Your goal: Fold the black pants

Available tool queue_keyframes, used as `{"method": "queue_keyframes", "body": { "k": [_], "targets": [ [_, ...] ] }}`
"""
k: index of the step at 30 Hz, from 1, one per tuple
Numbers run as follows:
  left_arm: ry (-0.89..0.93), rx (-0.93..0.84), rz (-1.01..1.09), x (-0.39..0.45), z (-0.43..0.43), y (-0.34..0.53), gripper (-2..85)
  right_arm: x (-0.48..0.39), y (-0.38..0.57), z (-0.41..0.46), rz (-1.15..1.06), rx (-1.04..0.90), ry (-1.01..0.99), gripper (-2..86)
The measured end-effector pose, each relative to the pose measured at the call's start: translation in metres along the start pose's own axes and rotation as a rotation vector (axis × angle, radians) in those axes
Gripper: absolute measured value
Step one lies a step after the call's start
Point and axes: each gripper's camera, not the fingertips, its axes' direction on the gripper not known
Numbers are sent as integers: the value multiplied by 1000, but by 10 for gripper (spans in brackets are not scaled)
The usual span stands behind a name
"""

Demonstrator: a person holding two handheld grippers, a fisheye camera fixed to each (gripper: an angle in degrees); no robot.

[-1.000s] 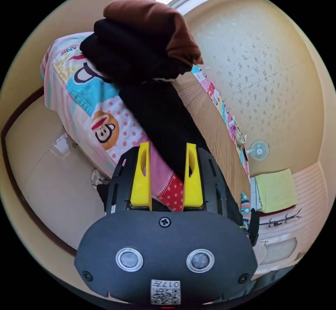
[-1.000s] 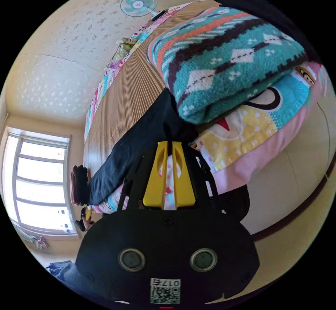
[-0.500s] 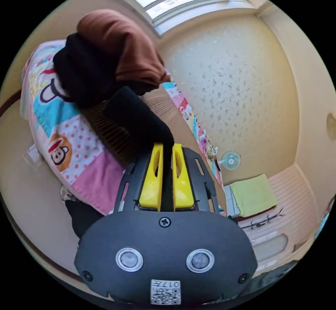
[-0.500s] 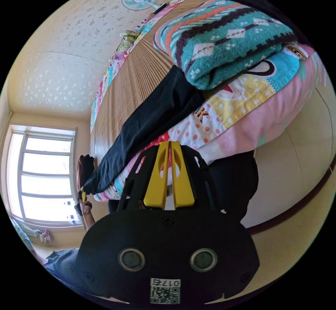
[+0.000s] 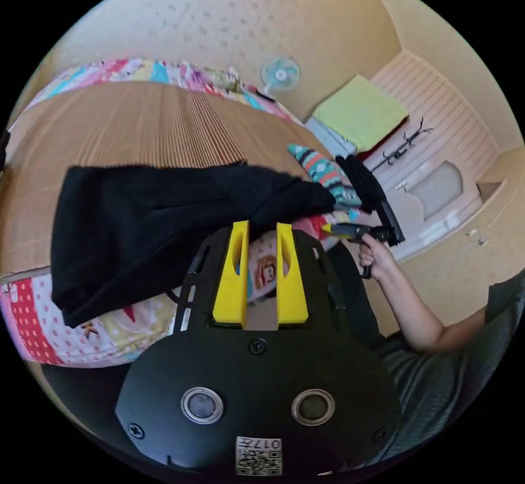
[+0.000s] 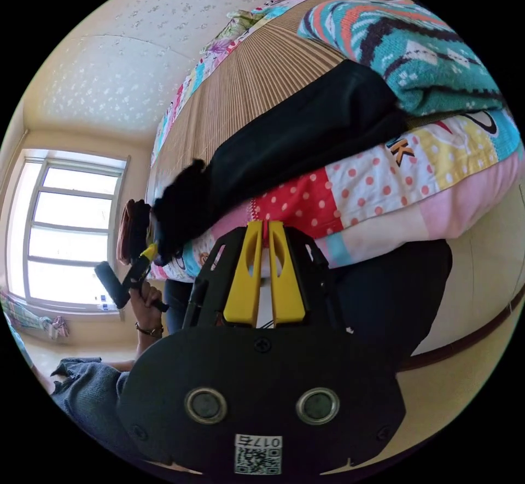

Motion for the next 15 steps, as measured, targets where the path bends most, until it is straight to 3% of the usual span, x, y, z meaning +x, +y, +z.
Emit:
{"method": "queue_keyframes", "body": {
  "k": [2,5,10,15],
  "targets": [
    [75,16,-38,-10,-2,9,100,-7,2,4,-31,2,-19,25],
    [30,147,-66,-23,-42,26,100,-20,2,9,-85,10,-55,34],
    [-290,349,-268,-78,-124,60,128,-52,-4,23,-194,19,-95,58],
    [-258,306,-458,-148,-123,84,165,-75,-8,47,-243,-21,-83,57]
  ]
}}
